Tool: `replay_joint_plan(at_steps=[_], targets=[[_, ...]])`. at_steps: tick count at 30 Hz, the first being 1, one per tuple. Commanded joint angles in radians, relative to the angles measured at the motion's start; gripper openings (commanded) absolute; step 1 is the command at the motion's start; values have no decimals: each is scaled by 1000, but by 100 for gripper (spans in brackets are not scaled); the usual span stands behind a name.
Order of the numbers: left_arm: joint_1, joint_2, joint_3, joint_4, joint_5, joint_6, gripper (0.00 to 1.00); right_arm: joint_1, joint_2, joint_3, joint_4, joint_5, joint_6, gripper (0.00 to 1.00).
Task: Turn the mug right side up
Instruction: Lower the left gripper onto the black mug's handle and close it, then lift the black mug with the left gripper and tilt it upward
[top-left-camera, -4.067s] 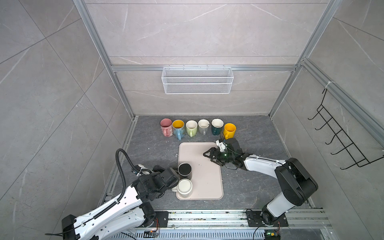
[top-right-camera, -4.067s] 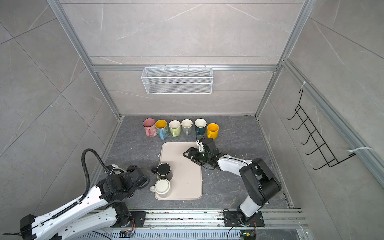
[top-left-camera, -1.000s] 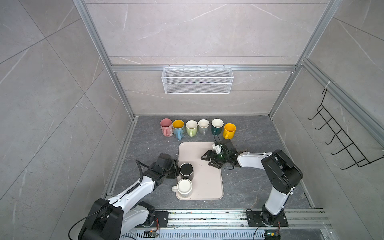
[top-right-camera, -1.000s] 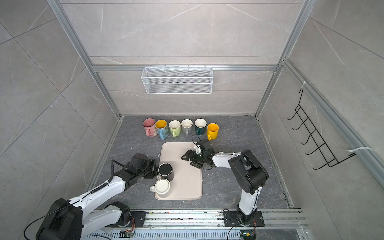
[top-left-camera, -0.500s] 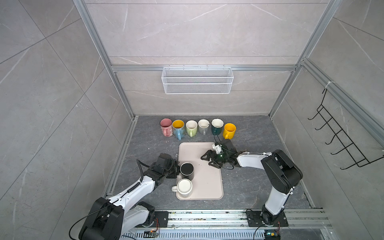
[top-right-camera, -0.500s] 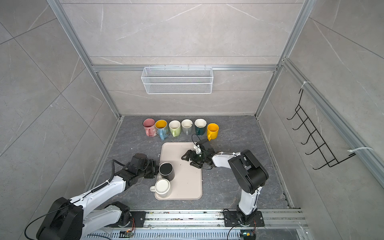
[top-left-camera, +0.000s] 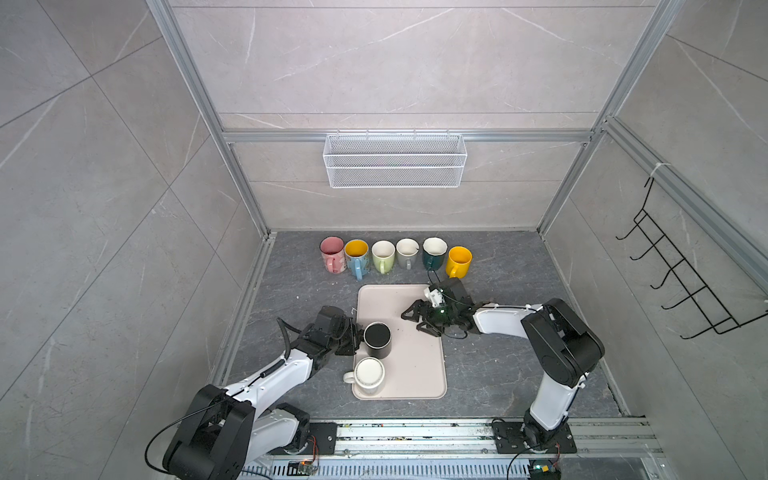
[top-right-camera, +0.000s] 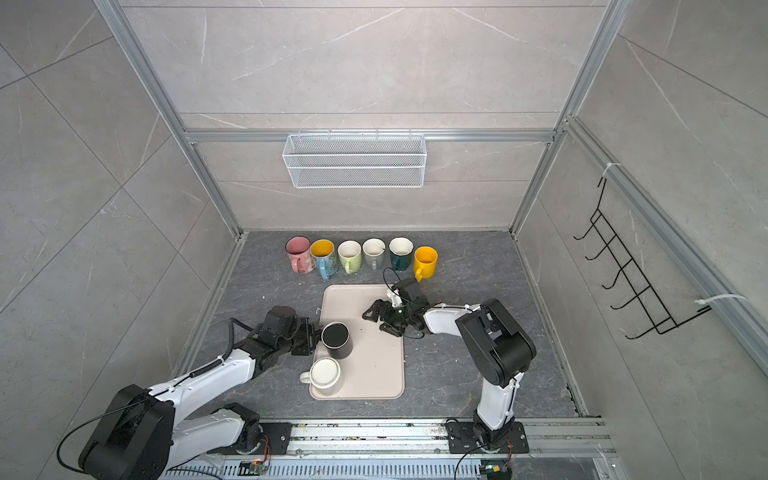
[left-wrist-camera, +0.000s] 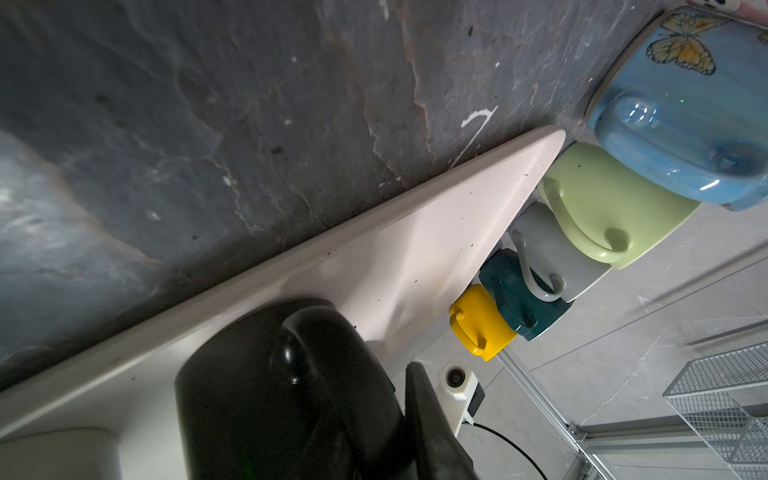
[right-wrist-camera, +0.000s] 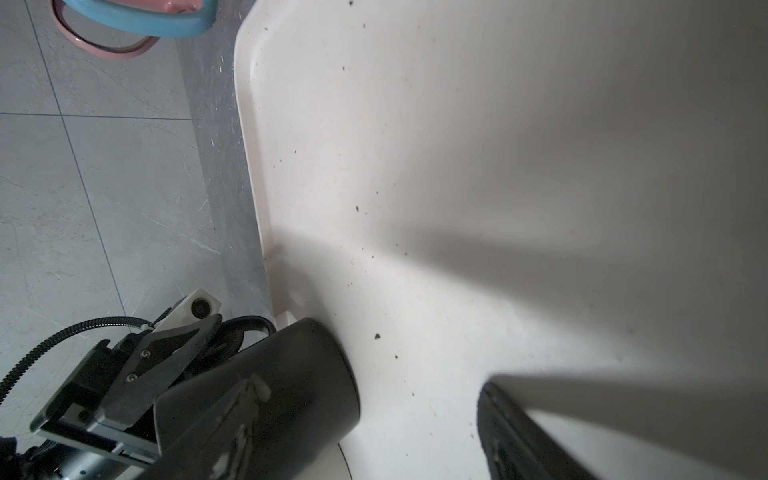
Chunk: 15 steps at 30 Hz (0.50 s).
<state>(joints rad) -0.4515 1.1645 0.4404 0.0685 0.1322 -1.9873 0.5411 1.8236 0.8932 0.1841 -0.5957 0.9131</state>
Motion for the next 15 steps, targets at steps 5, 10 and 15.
replay_joint_plan(at_steps=[5, 10, 15], targets=[[5, 0, -6, 68, -24, 33, 0, 6, 20, 15, -21, -5, -3, 85], [7, -30, 13, 107, -61, 114, 0, 7, 15, 7, -21, -3, -6, 84], [10, -91, 27, 145, -104, 239, 0, 7, 12, 0, -20, -3, -8, 84]])
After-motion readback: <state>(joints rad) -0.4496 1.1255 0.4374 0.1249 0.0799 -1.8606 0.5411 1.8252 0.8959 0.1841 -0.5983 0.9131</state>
